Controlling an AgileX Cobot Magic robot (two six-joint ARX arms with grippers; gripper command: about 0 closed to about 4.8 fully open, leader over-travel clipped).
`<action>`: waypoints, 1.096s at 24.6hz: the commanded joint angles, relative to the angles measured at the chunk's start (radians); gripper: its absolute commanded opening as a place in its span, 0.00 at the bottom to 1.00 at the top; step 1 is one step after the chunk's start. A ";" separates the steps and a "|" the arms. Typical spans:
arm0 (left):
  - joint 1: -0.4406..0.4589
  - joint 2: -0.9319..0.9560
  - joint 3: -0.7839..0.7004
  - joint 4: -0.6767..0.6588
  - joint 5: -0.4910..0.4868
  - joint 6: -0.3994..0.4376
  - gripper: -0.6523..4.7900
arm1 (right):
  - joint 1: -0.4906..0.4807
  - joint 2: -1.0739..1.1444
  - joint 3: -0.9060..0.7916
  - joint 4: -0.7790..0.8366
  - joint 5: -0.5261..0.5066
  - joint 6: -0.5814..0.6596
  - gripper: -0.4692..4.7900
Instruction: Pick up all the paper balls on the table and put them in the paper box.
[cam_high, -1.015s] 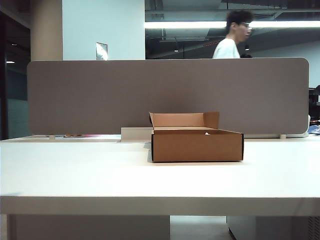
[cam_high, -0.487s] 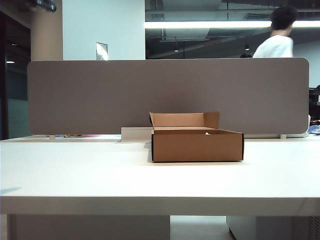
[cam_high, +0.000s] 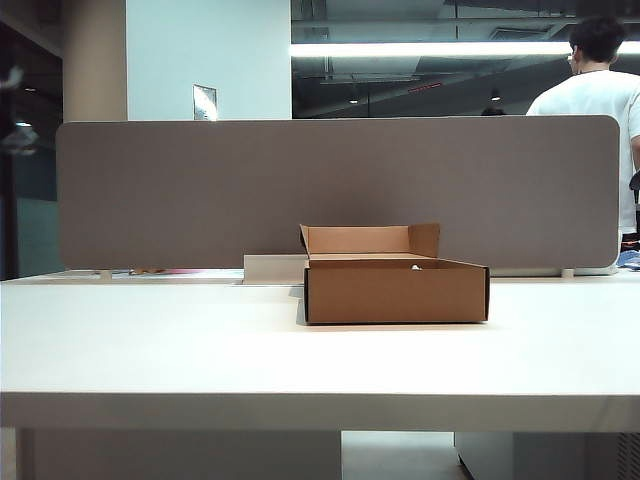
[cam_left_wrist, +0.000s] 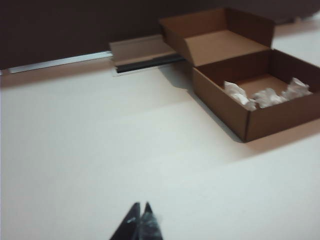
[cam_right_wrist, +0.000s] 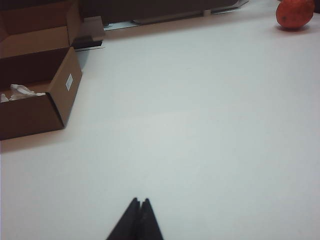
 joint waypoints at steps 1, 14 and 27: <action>0.128 -0.085 -0.066 0.026 0.106 -0.056 0.11 | 0.002 -0.002 -0.005 0.008 0.001 0.003 0.09; 0.345 -0.343 -0.177 0.019 0.212 -0.064 0.11 | 0.002 -0.002 -0.005 0.008 0.001 0.003 0.09; 0.390 -0.521 -0.191 -0.145 0.227 -0.063 0.11 | 0.004 -0.002 -0.005 0.010 0.001 0.003 0.09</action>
